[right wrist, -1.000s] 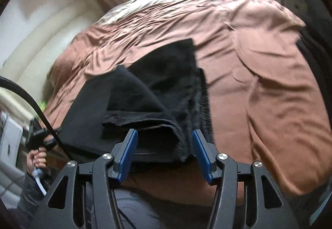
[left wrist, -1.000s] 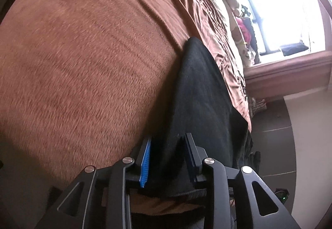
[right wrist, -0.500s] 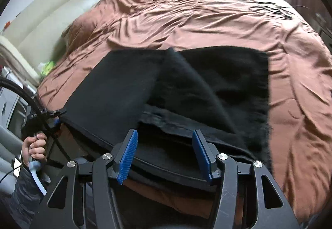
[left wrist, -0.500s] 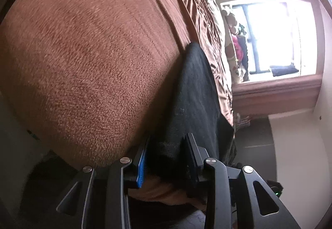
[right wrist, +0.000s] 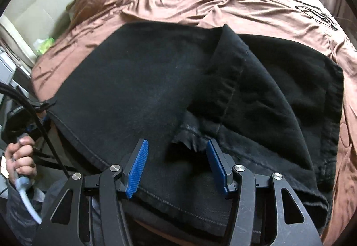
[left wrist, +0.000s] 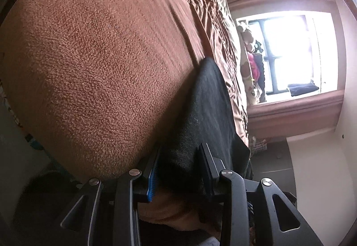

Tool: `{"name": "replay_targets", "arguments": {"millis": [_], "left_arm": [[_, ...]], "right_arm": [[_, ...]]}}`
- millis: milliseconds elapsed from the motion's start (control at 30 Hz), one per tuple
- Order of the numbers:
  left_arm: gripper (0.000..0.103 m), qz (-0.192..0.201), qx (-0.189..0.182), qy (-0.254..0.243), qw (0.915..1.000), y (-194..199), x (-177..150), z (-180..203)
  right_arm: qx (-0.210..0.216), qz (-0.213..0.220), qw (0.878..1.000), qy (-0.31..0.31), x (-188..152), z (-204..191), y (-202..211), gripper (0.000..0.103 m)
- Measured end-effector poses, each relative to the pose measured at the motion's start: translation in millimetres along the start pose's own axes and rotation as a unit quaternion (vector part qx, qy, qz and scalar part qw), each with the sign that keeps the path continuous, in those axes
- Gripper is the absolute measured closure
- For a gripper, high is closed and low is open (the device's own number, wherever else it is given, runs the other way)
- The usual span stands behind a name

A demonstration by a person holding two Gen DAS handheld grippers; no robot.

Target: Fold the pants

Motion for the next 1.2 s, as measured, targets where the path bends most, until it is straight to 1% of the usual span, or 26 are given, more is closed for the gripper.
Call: {"name": "replay_targets", "arguments": {"millis": [100, 167, 200, 233, 267, 333, 600, 767, 800, 900, 967, 1067, 1200], "left_arm": [[0.067, 0.006, 0.002, -0.002, 1.0000, 1.2, -1.5, -0.2], [0.067, 0.006, 0.004, -0.002, 1.0000, 0.4, -0.9, 1.1], [0.067, 0.006, 0.006, -0.002, 1.0000, 0.5, -0.6, 1.2], [0.067, 0.005, 0.006, -0.002, 1.0000, 1.1, -1.8, 1.0], [0.067, 0.005, 0.008, -0.002, 1.0000, 1.4, -1.8, 1.4], [0.067, 0.004, 0.010, -0.003, 0.9999, 1.3, -1.4, 2.6], [0.066, 0.002, 0.022, -0.003, 0.9998, -0.8, 0.9, 6.1], [0.064, 0.002, 0.029, -0.004, 0.9996, -2.0, 1.3, 8.4], [0.063, 0.002, 0.031, -0.006, 0.9995, -2.1, 1.6, 9.0], [0.059, 0.003, 0.036, -0.013, 0.9993, -3.3, 1.6, 12.3], [0.056, 0.004, 0.039, -0.016, 0.9991, -4.2, 1.5, 13.8], [0.050, 0.008, 0.038, -0.020, 0.9990, -5.8, 1.6, 16.7], [0.047, 0.011, 0.048, -0.032, 0.9983, -8.1, 1.3, 20.0]], "right_arm": [[-0.038, -0.011, 0.999, 0.023, 1.7, -4.2, -14.5, 0.052], [-0.064, -0.016, 0.997, 0.030, 3.2, -3.7, -21.0, 0.074], [-0.071, -0.018, 0.997, 0.031, 5.2, -2.2, -21.9, 0.077], [-0.068, -0.017, 0.997, 0.028, 6.9, -1.5, -21.4, 0.091], [-0.067, -0.015, 0.997, 0.026, 9.1, -0.2, -20.2, 0.095], [-0.043, -0.010, 0.999, 0.016, 12.9, 2.0, -11.9, 0.101], [-0.047, 0.047, 0.998, -0.001, 36.9, 24.4, 33.9, 0.101], [-0.056, 0.082, 0.995, -0.031, 48.2, 58.9, 66.0, 0.101], [-0.056, 0.087, 0.994, -0.037, 44.6, 66.3, 71.8, 0.101], [-0.062, 0.104, 0.991, -0.059, 48.5, 88.6, 85.2, 0.101], [-0.067, 0.111, 0.989, -0.073, 51.5, 103.0, 88.4, 0.101], [-0.066, 0.114, 0.987, -0.089, 52.6, 117.2, 88.8, 0.102], [-0.072, 0.109, 0.986, -0.105, 60.6, 137.1, 76.9, 0.102]]}}
Point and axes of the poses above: each gripper's, at about its wrist camera, not at the fingertips, and y roughly against the way its jaws point, z to its right, x to its top, the point moved 6 cm from there along -y, roughly the way its jaws point, and after that the axes turned 4 degrees about -y, right-handed, at the moved point
